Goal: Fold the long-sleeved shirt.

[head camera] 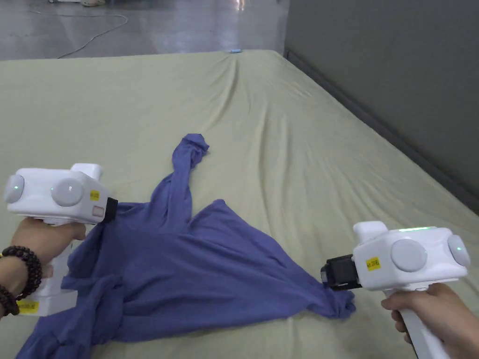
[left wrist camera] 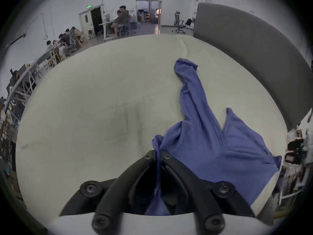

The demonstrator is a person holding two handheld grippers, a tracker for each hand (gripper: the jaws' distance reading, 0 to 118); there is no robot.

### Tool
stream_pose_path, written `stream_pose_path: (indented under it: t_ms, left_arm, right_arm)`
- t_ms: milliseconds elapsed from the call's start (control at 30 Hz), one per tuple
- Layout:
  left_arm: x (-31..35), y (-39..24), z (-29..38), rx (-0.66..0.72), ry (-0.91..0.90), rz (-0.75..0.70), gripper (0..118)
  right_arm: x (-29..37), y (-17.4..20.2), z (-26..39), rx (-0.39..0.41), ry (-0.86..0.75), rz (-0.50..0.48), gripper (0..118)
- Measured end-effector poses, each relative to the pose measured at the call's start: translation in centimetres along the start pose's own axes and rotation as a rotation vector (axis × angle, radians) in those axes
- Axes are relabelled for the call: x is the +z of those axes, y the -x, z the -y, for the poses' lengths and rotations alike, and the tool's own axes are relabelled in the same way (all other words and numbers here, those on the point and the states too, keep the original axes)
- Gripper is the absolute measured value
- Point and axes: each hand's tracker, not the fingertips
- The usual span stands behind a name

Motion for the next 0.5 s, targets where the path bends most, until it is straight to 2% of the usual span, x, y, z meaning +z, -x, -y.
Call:
stream_pose_path:
  t_ms: [133,233,333,367,500]
  left_arm:
    - [0.8,0.1,0.3,-0.004,-0.014,0.006,0]
    - [1.2,-0.2,0.5,0.010,-0.021,0.021,0]
    - [1.4,-0.3,0.8,0.008,-0.025,0.008,0]
    - [1.6,-0.3,0.8,0.013,-0.027,-0.010,0]
    - [3.1,0.3,1.0,0.033,-0.080,0.010,0]
  right_arm:
    - [-2.3,-0.3,0.7,-0.028,0.038,-0.026,70]
    - [-3.8,0.1,0.8,-0.041,0.080,-0.020,50]
    - [-4.1,0.4,1.1,-0.036,0.066,-0.048,18]
    - [-3.8,0.7,1.0,-0.029,0.062,-0.049,3]
    - [-1.6,1.8,0.5,0.050,-0.008,-0.010,2]
